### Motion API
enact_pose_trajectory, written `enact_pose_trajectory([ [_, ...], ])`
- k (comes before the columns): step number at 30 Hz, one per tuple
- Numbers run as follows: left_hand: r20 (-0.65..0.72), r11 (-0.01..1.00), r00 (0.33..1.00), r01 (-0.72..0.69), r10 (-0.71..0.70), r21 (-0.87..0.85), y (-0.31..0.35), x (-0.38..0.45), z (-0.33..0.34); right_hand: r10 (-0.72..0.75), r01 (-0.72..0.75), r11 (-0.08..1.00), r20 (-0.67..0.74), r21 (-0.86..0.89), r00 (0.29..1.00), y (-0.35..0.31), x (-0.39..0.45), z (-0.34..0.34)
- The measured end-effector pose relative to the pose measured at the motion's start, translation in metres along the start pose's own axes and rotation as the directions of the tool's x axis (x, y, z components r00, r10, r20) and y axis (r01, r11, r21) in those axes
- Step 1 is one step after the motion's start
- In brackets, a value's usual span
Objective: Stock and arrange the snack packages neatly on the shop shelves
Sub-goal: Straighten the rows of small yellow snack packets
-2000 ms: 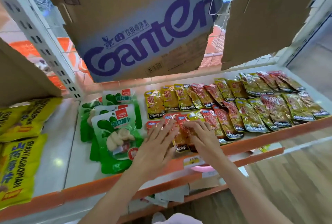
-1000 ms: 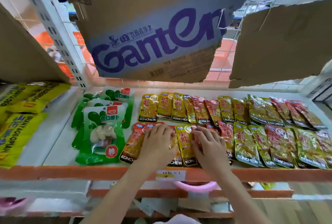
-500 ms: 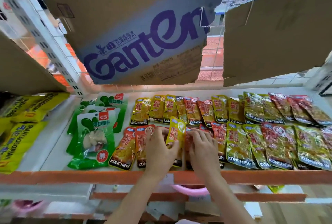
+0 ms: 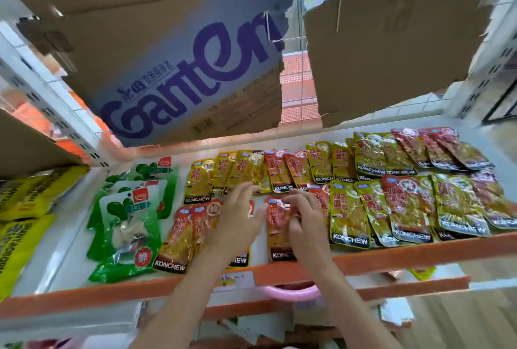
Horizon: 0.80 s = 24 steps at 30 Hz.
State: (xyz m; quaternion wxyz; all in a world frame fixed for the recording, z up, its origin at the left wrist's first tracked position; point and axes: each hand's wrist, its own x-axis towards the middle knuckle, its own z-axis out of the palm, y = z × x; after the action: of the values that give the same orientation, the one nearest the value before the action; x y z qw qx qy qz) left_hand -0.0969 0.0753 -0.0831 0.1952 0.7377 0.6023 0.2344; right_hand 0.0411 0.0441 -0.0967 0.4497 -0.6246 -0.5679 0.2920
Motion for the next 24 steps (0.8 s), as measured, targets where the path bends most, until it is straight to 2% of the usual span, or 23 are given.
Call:
enact_pose_trajectory([
  [1,0.072,0.995,0.997,-0.040,0.034,0.087,0.003,-0.011,0.009,0.001,0.001,0.999,-0.034,0.042,0.999,-0.001,-0.001,-0.007],
  [3,0.212,0.948,0.977,-0.079,0.013,0.308,0.009,-0.027,0.023,-0.025,0.028,0.998,-0.072,0.049,0.997,0.002,-0.003,-0.022],
  [5,0.268,0.911,0.963,-0.098,-0.014,0.400,0.005,-0.034,0.027,-0.068,0.064,0.997,-0.088,-0.050,0.994,0.011,-0.002,-0.039],
  [8,0.305,0.920,0.952,-0.097,-0.026,0.380,-0.004,-0.035,0.019,-0.137,0.118,0.920,-0.025,-0.373,0.990,0.033,0.003,-0.067],
  [10,0.299,0.935,0.953,-0.069,-0.041,0.347,-0.006,-0.037,0.013,-0.122,0.146,0.861,0.081,-0.488,0.989,0.042,0.006,-0.080],
  [12,0.202,0.965,0.979,-0.026,-0.028,0.260,0.002,-0.037,0.014,-0.118,0.185,0.820,0.157,-0.541,0.981,0.045,0.007,-0.084],
  [14,0.076,0.980,0.996,-0.052,0.038,0.192,0.019,-0.034,0.020,-0.120,0.215,0.809,0.203,-0.548,0.972,0.045,0.008,-0.084],
  [15,0.059,0.982,0.995,-0.085,0.076,0.168,0.028,-0.031,0.026,-0.134,0.236,0.813,0.225,-0.531,0.965,0.045,0.008,-0.085],
  [17,0.128,0.974,0.982,-0.157,0.137,0.166,0.044,-0.026,0.038,-0.166,0.271,0.856,0.264,-0.441,0.950,0.046,0.009,-0.088],
  [20,0.289,0.927,0.948,-0.222,0.133,0.302,0.049,-0.025,0.052,-0.147,0.209,0.937,0.227,-0.280,0.963,0.049,0.008,-0.096],
  [24,0.295,0.920,0.952,-0.186,0.081,0.346,0.038,-0.031,0.049,-0.138,0.168,0.952,0.131,-0.257,0.982,0.053,0.010,-0.099],
])
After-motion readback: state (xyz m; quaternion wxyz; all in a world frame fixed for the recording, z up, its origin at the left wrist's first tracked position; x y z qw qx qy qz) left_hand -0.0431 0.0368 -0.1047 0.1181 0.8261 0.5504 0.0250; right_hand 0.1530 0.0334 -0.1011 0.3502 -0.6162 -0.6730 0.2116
